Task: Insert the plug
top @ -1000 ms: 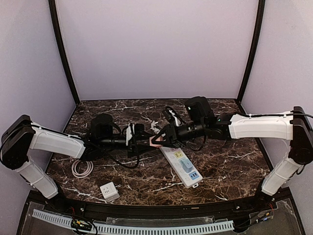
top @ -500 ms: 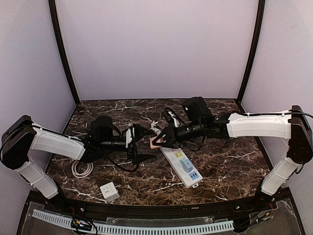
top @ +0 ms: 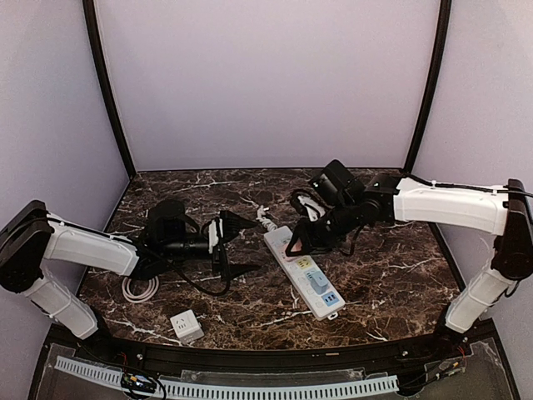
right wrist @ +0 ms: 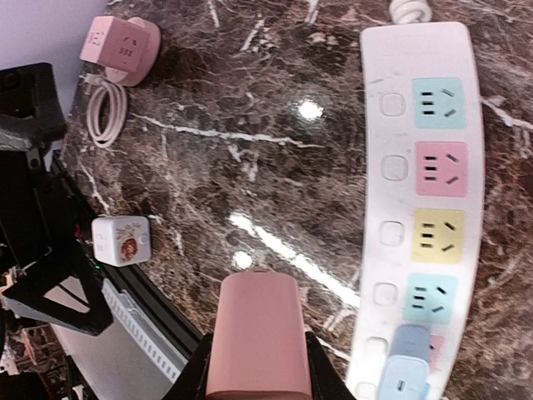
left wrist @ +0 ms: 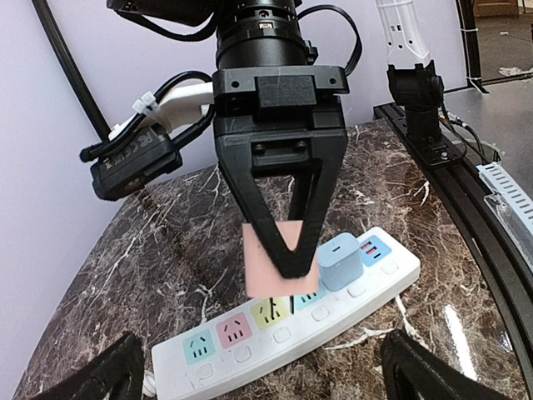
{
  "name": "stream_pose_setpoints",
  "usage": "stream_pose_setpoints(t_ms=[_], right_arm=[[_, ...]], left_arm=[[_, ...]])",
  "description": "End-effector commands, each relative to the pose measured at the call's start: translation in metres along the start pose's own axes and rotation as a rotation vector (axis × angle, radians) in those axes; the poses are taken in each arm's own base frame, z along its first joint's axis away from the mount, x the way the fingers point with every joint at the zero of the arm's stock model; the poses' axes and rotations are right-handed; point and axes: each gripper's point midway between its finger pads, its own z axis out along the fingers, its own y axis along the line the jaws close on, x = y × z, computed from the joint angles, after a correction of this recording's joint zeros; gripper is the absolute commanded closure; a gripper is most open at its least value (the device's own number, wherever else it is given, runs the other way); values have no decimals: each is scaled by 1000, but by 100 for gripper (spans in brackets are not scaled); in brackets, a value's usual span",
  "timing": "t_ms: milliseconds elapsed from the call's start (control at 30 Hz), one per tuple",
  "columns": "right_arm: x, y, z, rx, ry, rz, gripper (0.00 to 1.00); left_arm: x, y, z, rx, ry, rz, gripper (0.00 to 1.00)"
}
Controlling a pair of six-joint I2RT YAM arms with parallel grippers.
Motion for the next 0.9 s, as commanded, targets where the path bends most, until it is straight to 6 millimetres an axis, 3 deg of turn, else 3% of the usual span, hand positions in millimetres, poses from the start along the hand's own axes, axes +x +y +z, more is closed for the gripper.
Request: stream_pose_setpoints(t_ms=[0,67,533,867], right_arm=[[9,-41,-17,267,52,-61,100],[12,-52,-18,327,82,-78,100],[3,-67,-18,493,178,-88,100],[14,-78,3,528,308,-112,100]], left_arm=[[-3,-1,-5,-10,2,16,1],[-3,-1,-5,-12,4,16,1],[-1,0,-5,-11,12,14,1],[1,-1,-6,-3,29,19,1]])
